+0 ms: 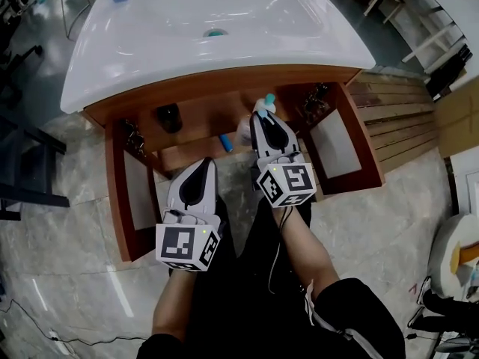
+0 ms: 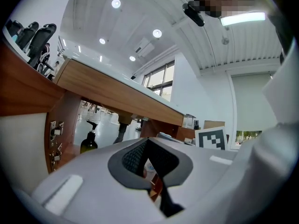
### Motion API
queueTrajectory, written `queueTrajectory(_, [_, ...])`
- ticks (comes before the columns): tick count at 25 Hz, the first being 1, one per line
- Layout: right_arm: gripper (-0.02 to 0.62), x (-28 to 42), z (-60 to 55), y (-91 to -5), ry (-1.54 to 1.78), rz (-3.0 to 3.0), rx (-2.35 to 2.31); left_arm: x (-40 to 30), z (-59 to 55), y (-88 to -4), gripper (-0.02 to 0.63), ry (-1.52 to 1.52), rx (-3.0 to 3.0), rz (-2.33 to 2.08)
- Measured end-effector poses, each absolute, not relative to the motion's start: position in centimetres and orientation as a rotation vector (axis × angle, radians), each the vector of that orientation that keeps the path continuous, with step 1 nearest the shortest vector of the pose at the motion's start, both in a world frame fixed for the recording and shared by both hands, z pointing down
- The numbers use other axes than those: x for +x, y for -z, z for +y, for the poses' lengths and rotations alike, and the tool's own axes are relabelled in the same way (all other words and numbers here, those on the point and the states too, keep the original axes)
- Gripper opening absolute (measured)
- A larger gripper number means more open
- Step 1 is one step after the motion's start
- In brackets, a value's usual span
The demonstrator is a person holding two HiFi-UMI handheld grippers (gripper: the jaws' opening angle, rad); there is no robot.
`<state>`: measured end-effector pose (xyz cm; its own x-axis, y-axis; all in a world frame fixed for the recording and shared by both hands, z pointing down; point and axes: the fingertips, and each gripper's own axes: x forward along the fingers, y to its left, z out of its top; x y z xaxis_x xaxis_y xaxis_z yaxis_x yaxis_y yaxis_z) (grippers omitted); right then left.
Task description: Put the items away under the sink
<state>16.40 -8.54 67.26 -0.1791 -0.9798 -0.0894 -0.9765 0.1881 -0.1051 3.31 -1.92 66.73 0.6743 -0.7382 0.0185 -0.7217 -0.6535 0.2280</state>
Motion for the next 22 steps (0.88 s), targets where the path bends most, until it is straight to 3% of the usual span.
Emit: queueTrajectory(22, [0.081,16.9,-13.3,-67.5,-0.086,2.215,-2.048,2.5,-0.9,-66.4,0.005,0.13,2.683,-1.187])
